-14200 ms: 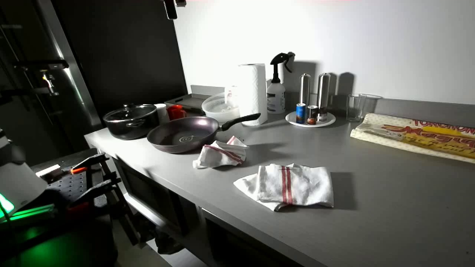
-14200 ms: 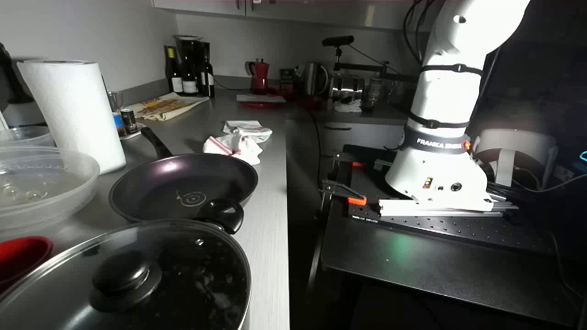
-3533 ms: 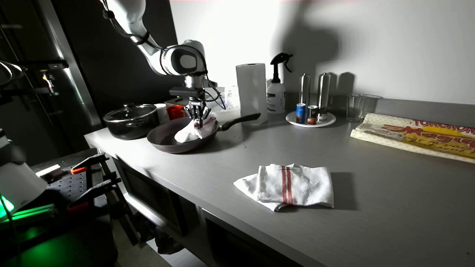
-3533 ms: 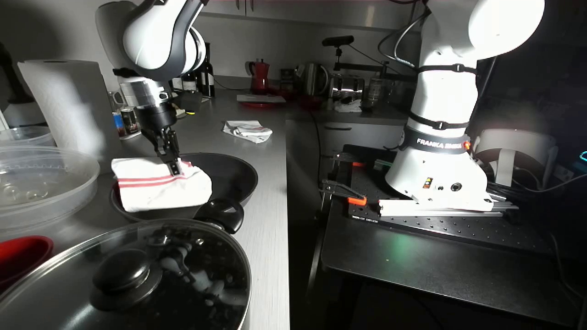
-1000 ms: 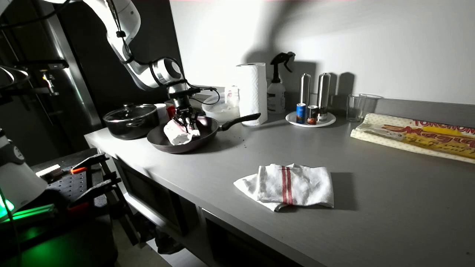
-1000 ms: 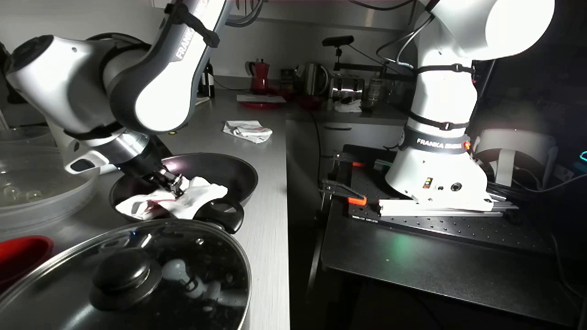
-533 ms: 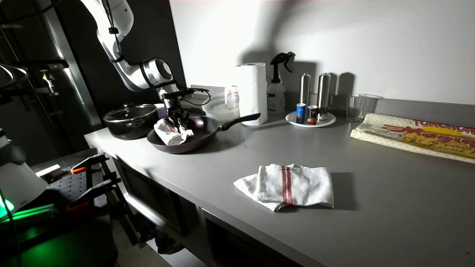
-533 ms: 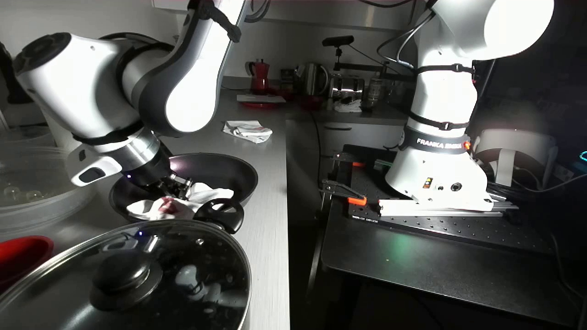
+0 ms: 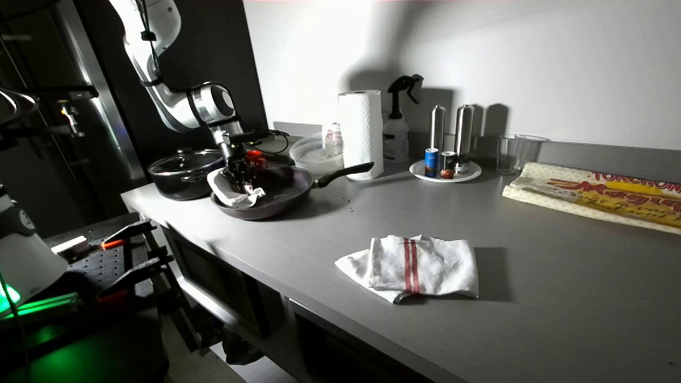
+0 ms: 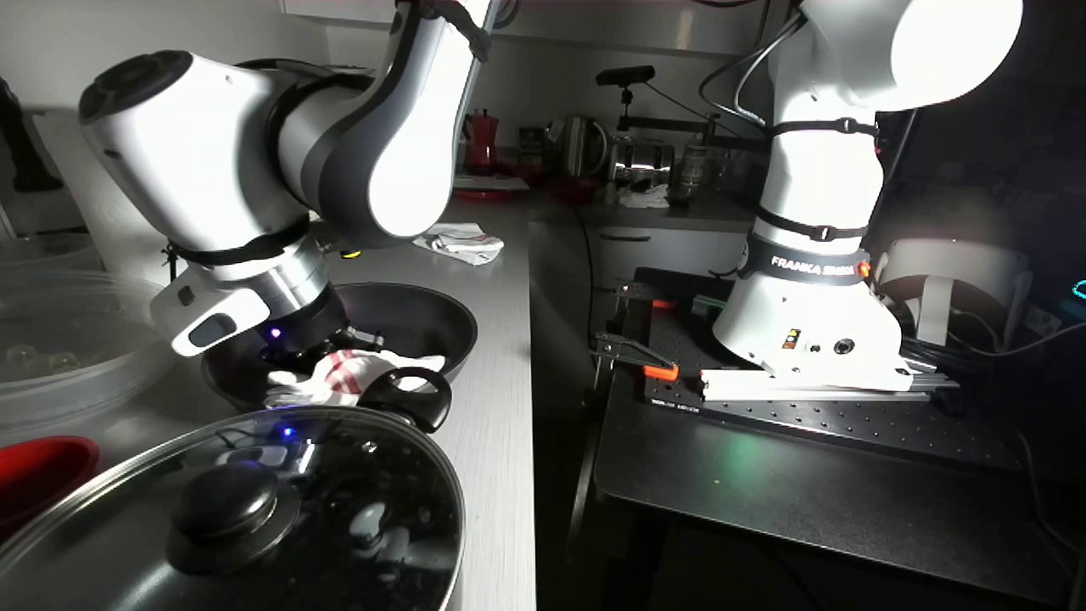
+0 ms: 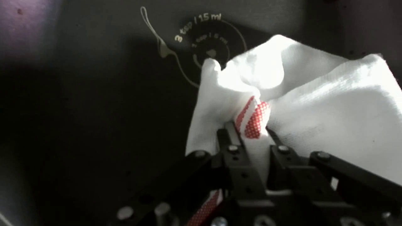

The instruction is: Clean the pan

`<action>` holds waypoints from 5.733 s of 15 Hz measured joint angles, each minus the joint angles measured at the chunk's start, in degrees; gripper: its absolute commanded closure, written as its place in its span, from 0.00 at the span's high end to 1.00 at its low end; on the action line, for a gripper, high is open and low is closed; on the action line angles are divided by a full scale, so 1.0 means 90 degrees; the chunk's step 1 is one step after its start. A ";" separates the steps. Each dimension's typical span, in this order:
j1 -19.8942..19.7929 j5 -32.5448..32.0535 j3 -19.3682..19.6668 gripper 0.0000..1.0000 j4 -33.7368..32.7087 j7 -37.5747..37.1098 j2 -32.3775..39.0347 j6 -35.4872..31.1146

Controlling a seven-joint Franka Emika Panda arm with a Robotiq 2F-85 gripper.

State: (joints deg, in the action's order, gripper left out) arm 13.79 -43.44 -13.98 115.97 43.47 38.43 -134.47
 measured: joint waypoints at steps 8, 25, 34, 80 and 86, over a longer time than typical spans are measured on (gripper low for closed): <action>-0.0107 0.0056 -0.0086 0.04 0.0443 0.0348 -0.0216 -0.0283; -0.1065 0.2215 0.0333 0.04 0.0348 -0.0020 -0.0258 -0.1023; -0.1610 0.2510 0.0914 0.04 0.0357 -0.1075 -0.0259 -0.1783; -0.3306 0.5349 0.1580 0.04 -0.0469 -0.1612 -0.0976 0.0122; -0.2919 0.4954 0.1699 0.04 -0.1207 -0.2621 -0.0111 0.0405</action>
State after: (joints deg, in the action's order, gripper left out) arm -12.48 1.15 1.30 105.11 19.88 37.43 -130.82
